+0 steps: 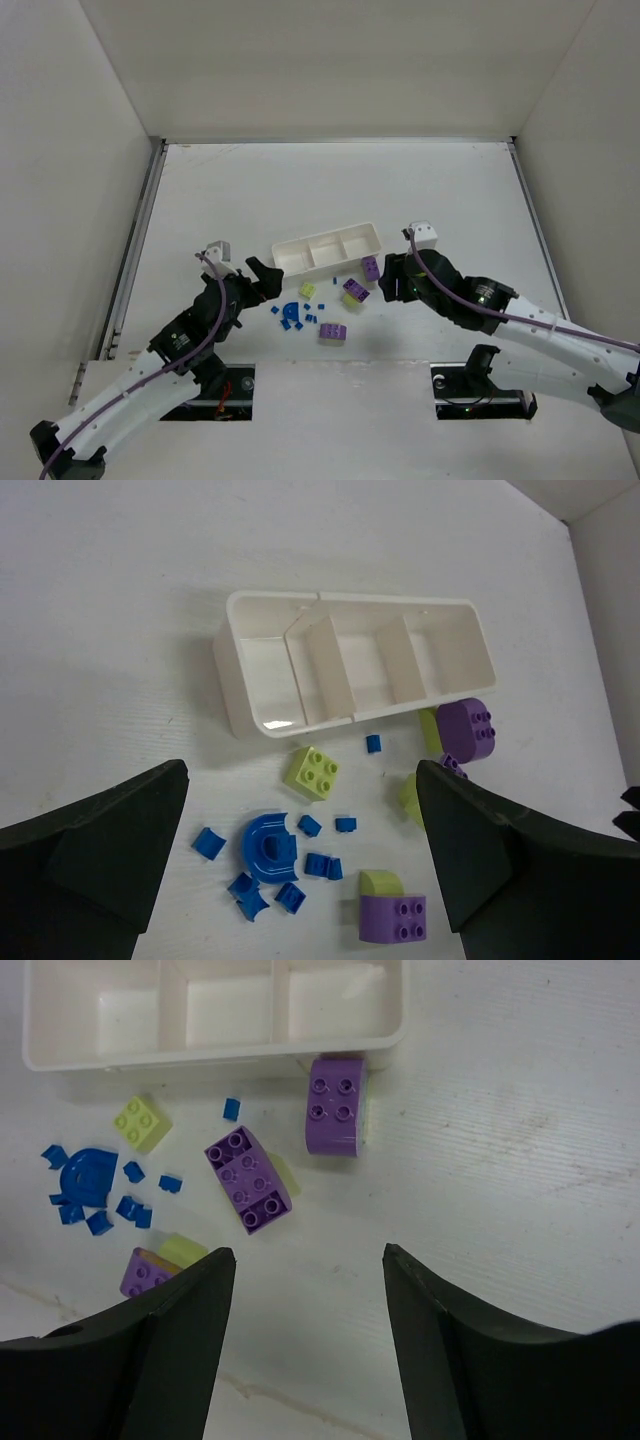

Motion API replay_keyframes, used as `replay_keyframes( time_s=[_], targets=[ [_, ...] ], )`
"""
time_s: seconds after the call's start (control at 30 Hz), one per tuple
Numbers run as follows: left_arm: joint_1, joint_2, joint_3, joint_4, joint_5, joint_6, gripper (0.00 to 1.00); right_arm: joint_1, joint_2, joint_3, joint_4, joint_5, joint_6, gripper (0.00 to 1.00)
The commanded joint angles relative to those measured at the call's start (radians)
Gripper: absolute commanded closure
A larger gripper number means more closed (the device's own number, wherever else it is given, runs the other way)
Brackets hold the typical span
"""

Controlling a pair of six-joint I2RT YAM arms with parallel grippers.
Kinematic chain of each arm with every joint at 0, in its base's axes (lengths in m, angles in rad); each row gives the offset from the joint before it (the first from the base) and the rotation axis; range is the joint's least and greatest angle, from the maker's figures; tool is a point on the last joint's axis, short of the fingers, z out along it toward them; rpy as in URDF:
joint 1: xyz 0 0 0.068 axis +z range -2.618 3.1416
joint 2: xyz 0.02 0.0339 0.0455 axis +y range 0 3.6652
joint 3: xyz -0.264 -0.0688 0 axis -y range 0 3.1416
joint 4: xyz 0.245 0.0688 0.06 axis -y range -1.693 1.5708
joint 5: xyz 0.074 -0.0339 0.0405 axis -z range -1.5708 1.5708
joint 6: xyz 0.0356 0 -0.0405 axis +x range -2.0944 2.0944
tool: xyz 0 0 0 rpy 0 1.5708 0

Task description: Sort the legos into containers by color

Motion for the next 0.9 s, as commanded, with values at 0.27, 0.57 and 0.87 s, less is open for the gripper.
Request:
replay_keyframes(
  time_s=[0.27, 0.57, 0.87],
  targets=[
    [0.023, 0.199, 0.063, 0.115, -0.04, 0.045, 0.0, 0.029, 0.101, 0.112, 0.107, 0.091, -0.003, 0.9],
    [-0.066, 0.338, 0.11, 0.338, -0.096, 0.097, 0.54, -0.035, 0.186, 0.052, 0.28, 0.169, -0.063, 0.47],
    [-0.115, 0.498, 0.143, 0.526, 0.027, 0.209, 0.69, -0.116, 0.35, 0.052, 0.388, 0.051, -0.101, 0.39]
  ],
)
